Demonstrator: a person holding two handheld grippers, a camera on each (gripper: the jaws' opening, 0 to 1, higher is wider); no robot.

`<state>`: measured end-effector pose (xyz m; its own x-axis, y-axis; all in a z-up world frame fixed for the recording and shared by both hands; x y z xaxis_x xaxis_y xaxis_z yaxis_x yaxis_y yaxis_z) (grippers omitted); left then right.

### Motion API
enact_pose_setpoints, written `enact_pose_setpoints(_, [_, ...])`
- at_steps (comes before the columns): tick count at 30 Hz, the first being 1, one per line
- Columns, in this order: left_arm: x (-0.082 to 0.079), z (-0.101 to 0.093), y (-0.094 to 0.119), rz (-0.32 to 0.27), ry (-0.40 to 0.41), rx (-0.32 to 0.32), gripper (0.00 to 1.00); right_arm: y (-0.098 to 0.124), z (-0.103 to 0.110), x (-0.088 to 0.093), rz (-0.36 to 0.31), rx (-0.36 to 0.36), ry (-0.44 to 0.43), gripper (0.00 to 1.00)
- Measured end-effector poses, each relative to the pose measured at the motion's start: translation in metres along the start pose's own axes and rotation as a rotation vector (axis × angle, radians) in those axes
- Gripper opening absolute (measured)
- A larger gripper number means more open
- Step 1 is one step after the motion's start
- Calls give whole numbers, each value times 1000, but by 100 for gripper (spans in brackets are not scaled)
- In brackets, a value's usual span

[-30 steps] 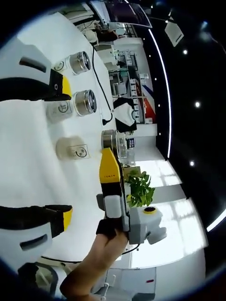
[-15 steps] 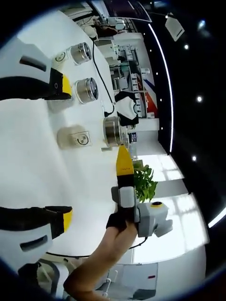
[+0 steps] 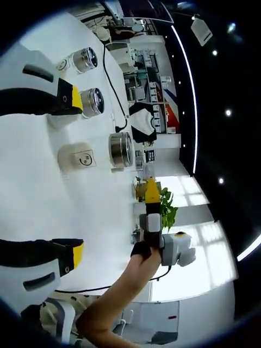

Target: Rotate the seasoning bottle until the label or dispensing opening points toward the visible target arrow and the bottle remains upright within the marked orientation range

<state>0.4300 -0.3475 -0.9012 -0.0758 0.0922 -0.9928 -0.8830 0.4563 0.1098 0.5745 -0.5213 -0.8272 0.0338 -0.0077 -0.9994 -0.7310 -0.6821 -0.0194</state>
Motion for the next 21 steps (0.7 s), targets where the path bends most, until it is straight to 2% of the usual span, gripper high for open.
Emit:
enact_pose_setpoints(7, [1,2,2,2,9,-2,99,1,-24,-13,-27,50,5,66])
enact_pose_setpoints(11, [1,1,2,0,8,0,100,-3,-30,-17,-26,61,23,66])
enact_pose_setpoints(14, [-2,0,4,-22,-13,-9,99,-7,-33,-13,-13,67,25,66])
enact_pose_setpoints(21, [0,0,0,-11,-23,14,99,-24,-42,6,27,77,8,64])
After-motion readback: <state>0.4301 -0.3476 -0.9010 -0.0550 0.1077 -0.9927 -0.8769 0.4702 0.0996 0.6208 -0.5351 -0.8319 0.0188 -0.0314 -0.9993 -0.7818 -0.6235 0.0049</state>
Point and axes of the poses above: the point that each gripper's makers call its tool centre point, and the gripper's own axes: y roughly backward along the fingers, z roughly to its left, x roughly out of its underside, the point moved 6 cm from there along y, roughly backward along the fingers, and after that the axes turned 2 degrees about -z, right-handed, at the moved point
